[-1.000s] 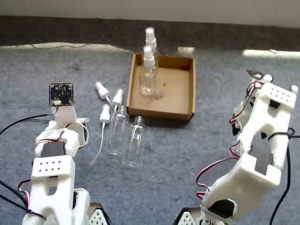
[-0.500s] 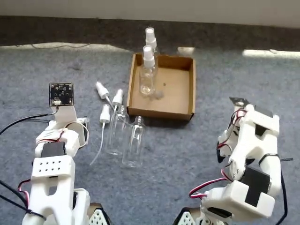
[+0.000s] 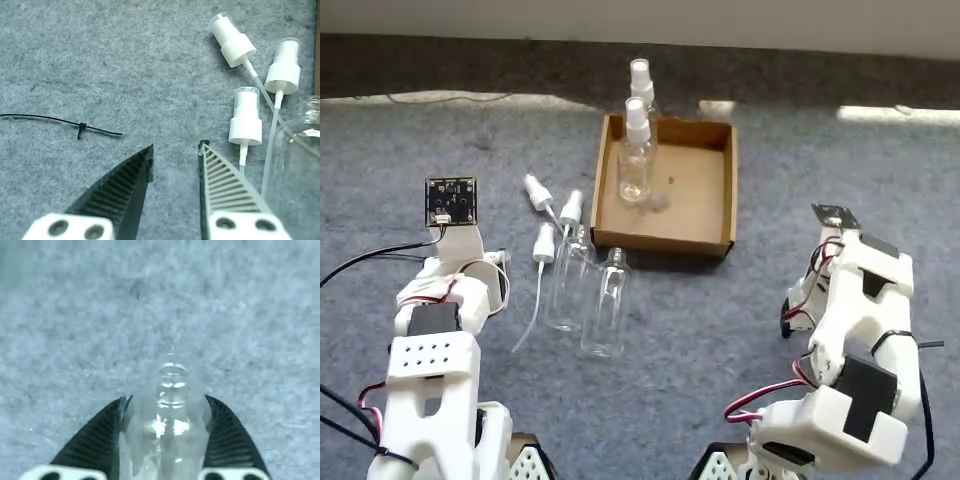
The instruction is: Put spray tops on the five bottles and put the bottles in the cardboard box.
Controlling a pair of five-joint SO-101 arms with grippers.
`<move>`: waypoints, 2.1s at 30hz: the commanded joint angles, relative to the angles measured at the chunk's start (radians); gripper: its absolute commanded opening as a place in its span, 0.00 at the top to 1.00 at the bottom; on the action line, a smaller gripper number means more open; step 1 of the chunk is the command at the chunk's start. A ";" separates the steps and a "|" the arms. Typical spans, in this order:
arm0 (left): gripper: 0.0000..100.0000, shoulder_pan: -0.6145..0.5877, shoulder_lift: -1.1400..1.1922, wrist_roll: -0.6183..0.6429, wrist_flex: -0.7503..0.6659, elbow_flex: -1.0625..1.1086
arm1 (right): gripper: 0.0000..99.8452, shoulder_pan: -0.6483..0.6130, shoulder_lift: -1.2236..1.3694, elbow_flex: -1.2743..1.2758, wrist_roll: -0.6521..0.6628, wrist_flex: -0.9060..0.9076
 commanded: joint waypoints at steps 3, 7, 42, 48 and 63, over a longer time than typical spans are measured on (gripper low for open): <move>0.85 0.018 -0.015 0.003 -0.015 -0.004 | 0.94 0.053 0.087 -0.266 -0.014 0.022; 0.85 0.018 -0.015 0.003 -0.015 -0.004 | 0.94 0.070 0.302 -0.519 -0.014 0.050; 0.85 0.018 -0.015 0.003 -0.015 -0.004 | 0.71 0.019 0.476 -0.891 0.064 0.255; 0.85 0.018 -0.015 0.003 -0.015 -0.004 | 0.71 0.021 0.476 -0.889 0.066 0.254; 0.85 0.016 -0.016 0.003 -0.014 -0.004 | 0.71 0.022 0.565 -0.895 0.094 0.252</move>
